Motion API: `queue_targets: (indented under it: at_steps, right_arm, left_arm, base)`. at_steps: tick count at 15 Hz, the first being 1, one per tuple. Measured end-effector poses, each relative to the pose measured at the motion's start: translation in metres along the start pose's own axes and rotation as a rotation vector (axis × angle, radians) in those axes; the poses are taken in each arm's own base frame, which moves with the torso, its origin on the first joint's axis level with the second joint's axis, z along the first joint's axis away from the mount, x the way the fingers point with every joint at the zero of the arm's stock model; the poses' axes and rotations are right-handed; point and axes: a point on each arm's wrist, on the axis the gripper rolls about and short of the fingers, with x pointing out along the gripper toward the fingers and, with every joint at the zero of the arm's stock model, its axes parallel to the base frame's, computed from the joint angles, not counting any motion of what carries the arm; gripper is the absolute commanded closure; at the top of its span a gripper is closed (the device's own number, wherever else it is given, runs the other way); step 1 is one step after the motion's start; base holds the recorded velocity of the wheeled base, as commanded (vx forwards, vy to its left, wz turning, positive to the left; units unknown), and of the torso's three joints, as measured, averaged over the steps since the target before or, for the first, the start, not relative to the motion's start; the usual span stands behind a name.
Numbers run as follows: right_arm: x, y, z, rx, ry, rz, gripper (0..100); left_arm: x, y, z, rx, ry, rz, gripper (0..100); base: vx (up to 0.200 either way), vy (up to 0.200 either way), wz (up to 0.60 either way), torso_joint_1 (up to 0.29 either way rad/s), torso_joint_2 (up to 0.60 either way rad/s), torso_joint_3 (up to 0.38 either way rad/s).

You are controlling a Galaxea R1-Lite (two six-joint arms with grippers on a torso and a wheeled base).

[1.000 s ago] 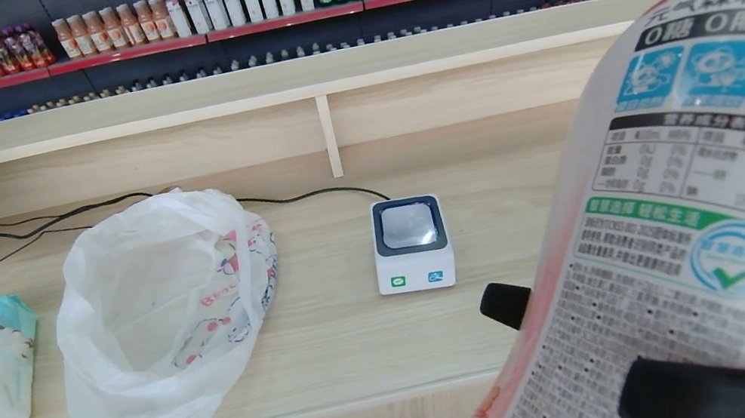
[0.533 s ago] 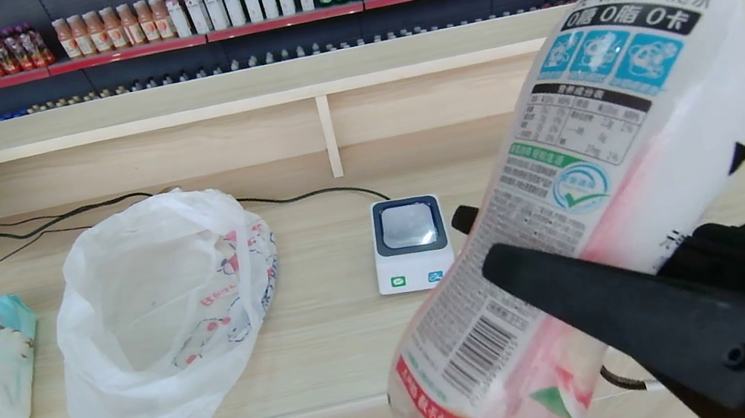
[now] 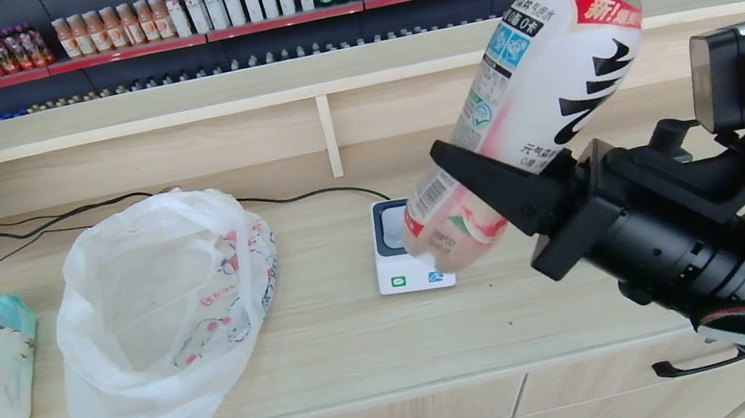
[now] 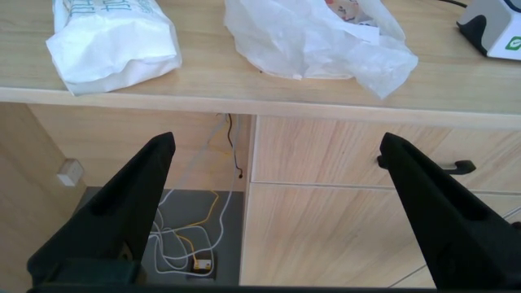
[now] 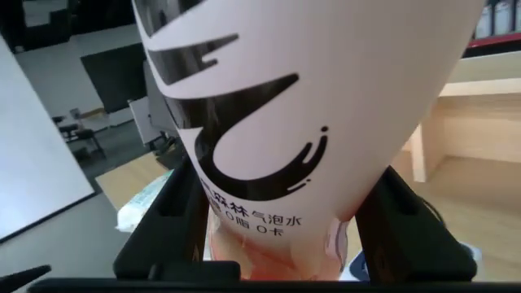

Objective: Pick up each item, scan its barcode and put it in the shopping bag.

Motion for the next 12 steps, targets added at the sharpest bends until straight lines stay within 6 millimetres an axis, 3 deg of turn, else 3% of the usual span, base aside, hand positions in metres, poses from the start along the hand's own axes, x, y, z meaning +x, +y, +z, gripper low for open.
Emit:
queue_targets:
  at_steps: [4, 12]
  right_arm:
    - [0.013, -0.01, -0.005, -0.173, -0.016, -0.181, 100]
    - [0.021, -0.017, -0.015, -0.576, 0.035, -0.208, 100]
  left_arm:
    - [0.0, 0.0, 0.0, 0.0, 0.0, 0.0, 0]
    - [0.0, 0.0, 0.0, 0.0, 0.0, 0.0, 0]
  base:
    - [0.0, 0.0, 0.0, 0.0, 0.0, 0.0]
    - [0.0, 0.0, 0.0, 0.0, 0.0, 0.0]
